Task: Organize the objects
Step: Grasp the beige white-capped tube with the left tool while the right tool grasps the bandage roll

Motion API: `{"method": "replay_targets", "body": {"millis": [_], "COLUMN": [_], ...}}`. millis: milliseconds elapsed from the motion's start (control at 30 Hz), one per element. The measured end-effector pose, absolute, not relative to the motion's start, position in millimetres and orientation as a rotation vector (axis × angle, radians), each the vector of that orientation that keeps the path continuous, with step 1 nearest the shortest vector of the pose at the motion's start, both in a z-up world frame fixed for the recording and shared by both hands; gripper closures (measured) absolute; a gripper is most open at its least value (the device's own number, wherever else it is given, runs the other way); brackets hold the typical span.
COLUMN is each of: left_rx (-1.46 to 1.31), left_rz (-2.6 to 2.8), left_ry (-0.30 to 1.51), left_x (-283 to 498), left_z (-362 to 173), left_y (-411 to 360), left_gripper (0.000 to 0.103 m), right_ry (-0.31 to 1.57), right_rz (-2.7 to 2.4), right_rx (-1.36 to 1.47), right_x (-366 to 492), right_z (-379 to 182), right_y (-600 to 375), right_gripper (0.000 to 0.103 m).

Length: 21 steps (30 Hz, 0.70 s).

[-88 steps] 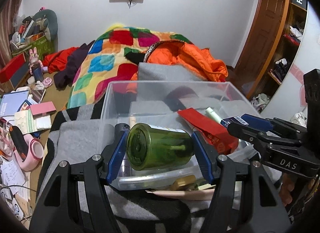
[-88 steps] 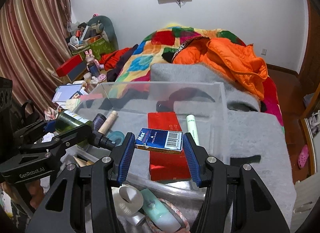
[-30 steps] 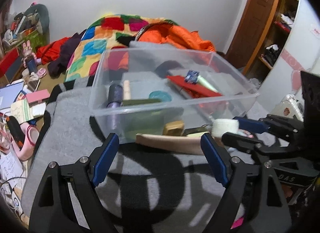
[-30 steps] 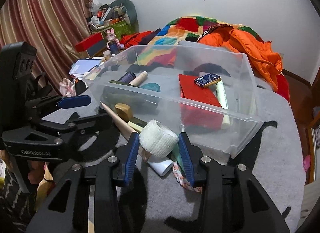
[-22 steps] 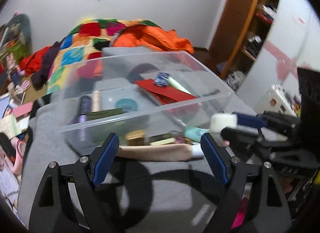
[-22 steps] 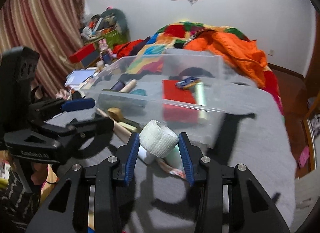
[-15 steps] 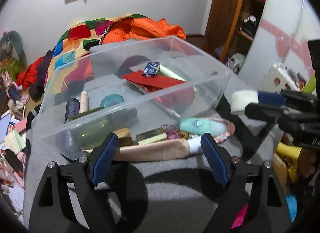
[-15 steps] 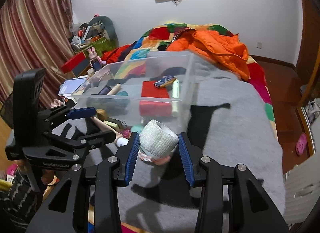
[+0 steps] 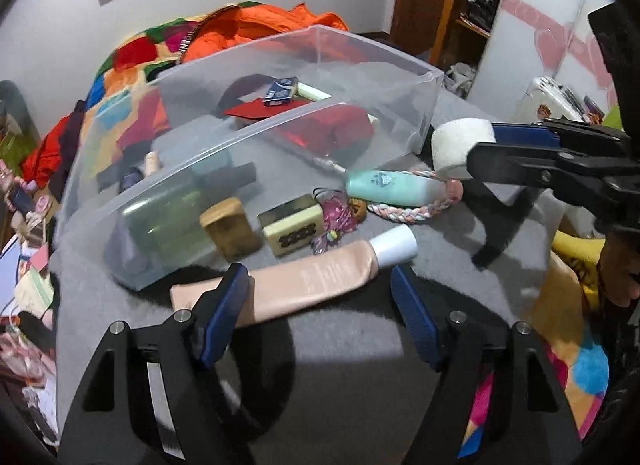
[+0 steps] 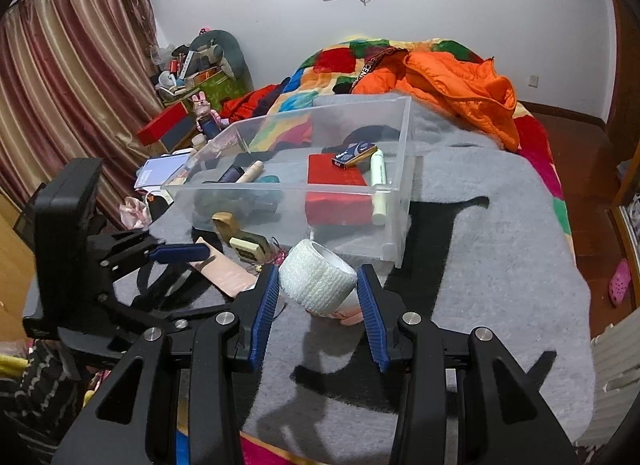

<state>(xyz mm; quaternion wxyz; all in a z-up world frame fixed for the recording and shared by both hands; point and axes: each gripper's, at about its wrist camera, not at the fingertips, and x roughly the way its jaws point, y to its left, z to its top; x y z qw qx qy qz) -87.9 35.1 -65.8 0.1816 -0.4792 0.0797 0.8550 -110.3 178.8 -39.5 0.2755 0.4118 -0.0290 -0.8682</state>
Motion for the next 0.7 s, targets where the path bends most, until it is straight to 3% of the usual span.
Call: {"method": "replay_targets", "body": {"millis": [200, 267, 300, 400, 700], "left_rx": [-1.381, -1.386, -1.390, -1.416, -1.428], "left_rz": [2.354, 2.338, 2.336, 2.315, 2.286], "left_ry": [0.229, 0.192, 0.181, 0.105, 0.122], "left_x": [-100, -99, -99, -96, -53], "left_z": [-75, -72, -71, -66, -56], "left_y": [43, 40, 38, 29, 21], "left_gripper": [0.034, 0.049, 0.063, 0.078, 0.082], "right_ry": [-0.089, -0.097, -0.104, -0.129, -0.137], "right_rz": [-2.337, -2.336, -2.334, -2.317, -2.297], "right_rx": [1.111, 1.119, 1.124, 1.138, 1.139], "right_x": [-112, -114, -115, -119, -120], "right_z": [-40, -42, -44, -47, -49], "right_y": [182, 182, 182, 183, 180], "right_gripper": [0.066, 0.066, 0.066, 0.066, 0.066]}}
